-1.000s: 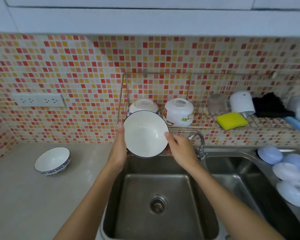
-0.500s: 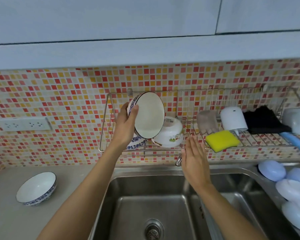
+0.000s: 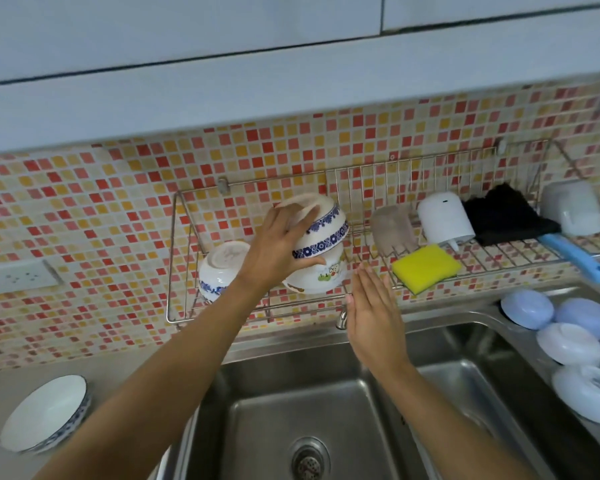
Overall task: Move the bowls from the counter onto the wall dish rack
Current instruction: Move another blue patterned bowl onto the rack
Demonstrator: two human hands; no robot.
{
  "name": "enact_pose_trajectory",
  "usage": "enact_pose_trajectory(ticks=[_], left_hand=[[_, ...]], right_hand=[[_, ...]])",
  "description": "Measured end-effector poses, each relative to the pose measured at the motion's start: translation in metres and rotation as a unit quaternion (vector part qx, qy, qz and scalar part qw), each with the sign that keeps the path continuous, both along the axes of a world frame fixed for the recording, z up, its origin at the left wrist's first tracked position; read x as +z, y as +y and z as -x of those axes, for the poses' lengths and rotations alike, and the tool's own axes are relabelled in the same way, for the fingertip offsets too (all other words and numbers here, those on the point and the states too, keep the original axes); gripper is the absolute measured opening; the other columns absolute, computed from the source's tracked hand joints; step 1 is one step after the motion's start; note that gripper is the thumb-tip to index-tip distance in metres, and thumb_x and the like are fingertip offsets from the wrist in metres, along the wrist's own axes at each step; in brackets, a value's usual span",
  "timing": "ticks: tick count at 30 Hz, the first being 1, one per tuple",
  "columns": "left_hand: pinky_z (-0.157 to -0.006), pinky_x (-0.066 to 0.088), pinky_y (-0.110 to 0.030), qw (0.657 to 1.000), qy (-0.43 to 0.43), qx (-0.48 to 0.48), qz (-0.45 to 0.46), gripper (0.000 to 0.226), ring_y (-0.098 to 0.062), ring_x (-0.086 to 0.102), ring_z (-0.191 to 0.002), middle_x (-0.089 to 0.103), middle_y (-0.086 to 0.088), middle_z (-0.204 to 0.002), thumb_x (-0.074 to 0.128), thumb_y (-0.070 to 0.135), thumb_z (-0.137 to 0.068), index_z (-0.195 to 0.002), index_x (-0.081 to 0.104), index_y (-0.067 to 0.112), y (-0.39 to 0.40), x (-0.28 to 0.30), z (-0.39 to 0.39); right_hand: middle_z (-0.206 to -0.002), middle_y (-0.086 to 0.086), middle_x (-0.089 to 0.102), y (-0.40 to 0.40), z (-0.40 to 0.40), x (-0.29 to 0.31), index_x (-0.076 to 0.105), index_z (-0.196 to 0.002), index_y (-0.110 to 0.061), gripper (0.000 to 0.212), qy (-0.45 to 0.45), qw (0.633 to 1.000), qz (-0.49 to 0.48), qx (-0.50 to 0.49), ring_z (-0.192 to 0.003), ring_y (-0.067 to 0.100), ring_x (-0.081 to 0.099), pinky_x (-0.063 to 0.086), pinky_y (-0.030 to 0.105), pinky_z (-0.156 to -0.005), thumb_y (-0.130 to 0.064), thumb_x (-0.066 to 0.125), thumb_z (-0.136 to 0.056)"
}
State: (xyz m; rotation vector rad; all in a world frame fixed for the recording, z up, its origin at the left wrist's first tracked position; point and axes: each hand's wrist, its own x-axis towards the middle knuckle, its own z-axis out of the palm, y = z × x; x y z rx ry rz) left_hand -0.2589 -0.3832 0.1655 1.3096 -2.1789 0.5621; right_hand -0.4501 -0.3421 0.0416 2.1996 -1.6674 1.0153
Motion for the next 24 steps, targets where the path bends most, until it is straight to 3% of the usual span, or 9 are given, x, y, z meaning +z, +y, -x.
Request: enact_pose_trajectory(ticks=[7,24], left_hand=[[-0.084,0.052,-0.044,0.996,-0.079,0.007,-0.04,0.086,-0.03,0.044,-0.117,0.056,-0.014,-0.128,0.069,0.063,-0.066,-0.137,0.049,0.02,-0.005,-0.022,0.002],[-0.1,0.041,-0.043,0.992,-0.078,-0.012,-0.096,0.092,-0.032,0.04,-0.126,0.045,-0.009,-0.14,0.078,0.054,-0.064,-0.142,0.042,0.023,0.004,-0.03,-0.003]], right_hand=[[-0.146,0.012,0.049,-0.001,-0.002,-0.004,0.049,-0.14,-0.003,0.048,-0.013,1.0,0.011,-0.004,-0.14,0.024,0.04,0.03,0.047,-0.117,-0.028,0.034,-0.102],[-0.143,0.012,0.052,0.0,-0.003,-0.005,0.052,-0.138,-0.003,0.047,-0.032,0.999,0.039,-0.009,-0.138,0.024,0.042,0.023,0.042,-0.12,-0.025,0.036,-0.1]])
